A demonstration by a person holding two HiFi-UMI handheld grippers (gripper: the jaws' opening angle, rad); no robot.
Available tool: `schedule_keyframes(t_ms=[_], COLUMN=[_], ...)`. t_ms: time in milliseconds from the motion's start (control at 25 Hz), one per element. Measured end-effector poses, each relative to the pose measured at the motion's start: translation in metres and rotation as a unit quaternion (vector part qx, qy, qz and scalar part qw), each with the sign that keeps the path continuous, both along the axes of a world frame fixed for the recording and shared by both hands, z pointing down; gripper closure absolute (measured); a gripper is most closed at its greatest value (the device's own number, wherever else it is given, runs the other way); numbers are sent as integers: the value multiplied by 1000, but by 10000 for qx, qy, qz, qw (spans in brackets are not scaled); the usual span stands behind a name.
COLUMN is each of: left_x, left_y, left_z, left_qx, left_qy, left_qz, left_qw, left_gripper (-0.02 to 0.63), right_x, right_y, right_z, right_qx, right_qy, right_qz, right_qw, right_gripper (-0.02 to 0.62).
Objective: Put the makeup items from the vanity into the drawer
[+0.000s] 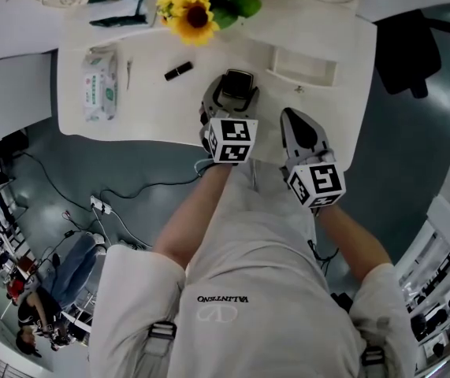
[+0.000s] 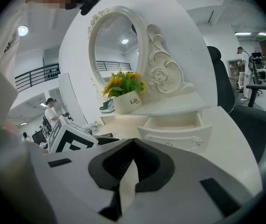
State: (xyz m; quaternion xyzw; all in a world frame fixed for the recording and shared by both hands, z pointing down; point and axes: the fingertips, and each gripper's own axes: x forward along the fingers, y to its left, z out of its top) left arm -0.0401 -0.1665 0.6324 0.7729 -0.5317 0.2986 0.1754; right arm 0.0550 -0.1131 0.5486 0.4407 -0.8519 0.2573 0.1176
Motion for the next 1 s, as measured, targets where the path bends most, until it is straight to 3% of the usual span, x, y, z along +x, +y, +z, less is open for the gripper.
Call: schedule_keyframes(t_ms=[520,1000], left_x=[-4,30], left_y=[0,-2], left_z=[-4,-79], left_qx=[18,529], left_qy=[76,552], left_qz=[-150,26], left_qw=[9999,9971], left_gripper=[291,291], right_x=[11,32], right_y=[1,-7], right_z=[-3,-23], right_qx=[14,228], right_qy=[-4,12], right_qz=[70,188], right_qw=[10000,9996], right_gripper=[586,586])
